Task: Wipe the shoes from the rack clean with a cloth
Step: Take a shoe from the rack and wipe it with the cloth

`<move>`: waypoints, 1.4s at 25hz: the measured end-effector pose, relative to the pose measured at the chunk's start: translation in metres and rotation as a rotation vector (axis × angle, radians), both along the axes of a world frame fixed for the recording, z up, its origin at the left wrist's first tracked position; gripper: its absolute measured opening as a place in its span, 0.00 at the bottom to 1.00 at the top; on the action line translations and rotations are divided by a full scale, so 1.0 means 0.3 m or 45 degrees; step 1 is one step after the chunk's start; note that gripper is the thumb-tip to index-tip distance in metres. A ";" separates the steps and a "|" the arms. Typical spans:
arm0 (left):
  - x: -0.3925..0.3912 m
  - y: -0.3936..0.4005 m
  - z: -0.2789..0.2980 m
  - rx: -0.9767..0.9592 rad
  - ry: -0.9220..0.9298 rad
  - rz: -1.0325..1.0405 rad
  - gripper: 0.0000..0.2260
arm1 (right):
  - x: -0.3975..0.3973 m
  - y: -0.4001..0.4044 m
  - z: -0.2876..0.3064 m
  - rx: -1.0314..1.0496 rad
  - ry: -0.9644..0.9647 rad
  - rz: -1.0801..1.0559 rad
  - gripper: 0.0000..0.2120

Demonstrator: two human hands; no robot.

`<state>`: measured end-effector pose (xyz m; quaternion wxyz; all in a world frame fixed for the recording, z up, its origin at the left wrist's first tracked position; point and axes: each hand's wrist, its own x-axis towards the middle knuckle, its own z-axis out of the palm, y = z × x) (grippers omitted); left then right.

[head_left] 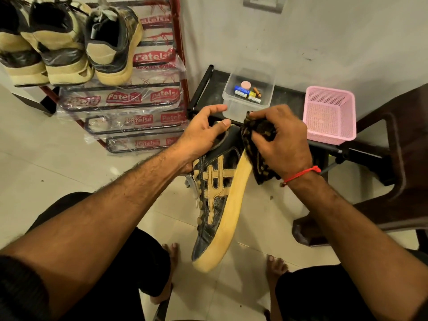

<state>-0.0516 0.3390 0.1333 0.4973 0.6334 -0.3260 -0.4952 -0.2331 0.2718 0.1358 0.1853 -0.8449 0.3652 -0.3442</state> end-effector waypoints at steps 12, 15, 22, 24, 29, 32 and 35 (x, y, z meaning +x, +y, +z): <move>0.126 -0.028 -0.022 0.012 -0.084 0.582 0.12 | 0.047 0.172 -0.008 0.389 0.466 0.802 0.13; 0.141 -0.031 -0.010 0.004 -0.023 0.633 0.09 | 0.023 0.128 -0.001 0.452 0.255 0.535 0.13; 0.138 -0.038 0.013 -0.085 -0.025 0.801 0.09 | 0.014 0.074 0.015 0.665 -0.035 0.083 0.17; 0.148 -0.037 0.018 -0.045 0.058 0.879 0.10 | 0.021 0.098 0.004 0.566 0.036 0.093 0.16; 0.100 -0.027 0.025 0.086 0.098 0.696 0.12 | 0.034 0.133 -0.032 0.326 0.257 0.274 0.17; 0.080 -0.019 0.041 0.042 -0.003 0.456 0.15 | 0.025 0.117 -0.033 0.270 0.289 0.436 0.17; 0.052 -0.010 0.045 -0.087 -0.258 0.261 0.22 | 0.018 0.099 -0.032 0.255 0.224 0.459 0.16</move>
